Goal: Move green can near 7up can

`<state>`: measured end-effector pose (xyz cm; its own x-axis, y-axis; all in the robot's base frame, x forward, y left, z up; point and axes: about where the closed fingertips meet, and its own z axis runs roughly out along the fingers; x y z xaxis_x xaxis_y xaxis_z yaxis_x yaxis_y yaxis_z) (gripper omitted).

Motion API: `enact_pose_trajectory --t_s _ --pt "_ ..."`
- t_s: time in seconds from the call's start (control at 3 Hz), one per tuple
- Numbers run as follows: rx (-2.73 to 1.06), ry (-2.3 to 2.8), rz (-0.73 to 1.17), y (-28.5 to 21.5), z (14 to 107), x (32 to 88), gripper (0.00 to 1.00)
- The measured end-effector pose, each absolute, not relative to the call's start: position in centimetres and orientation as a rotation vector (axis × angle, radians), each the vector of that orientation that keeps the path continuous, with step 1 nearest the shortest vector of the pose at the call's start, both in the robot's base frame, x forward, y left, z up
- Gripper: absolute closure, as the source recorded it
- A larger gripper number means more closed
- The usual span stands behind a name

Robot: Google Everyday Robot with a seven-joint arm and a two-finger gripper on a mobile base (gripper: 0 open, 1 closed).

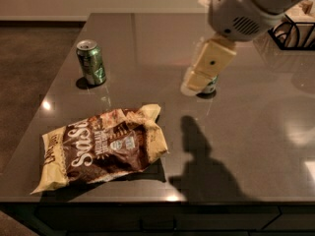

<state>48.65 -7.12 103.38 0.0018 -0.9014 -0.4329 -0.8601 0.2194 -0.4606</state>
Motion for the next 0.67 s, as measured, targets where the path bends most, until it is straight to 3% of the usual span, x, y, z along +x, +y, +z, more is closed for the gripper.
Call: enact_pose_trajectory --t_s 0.67 --pt "-1.794 1.655 0.109 1.6 97.0 53.5 0.00"
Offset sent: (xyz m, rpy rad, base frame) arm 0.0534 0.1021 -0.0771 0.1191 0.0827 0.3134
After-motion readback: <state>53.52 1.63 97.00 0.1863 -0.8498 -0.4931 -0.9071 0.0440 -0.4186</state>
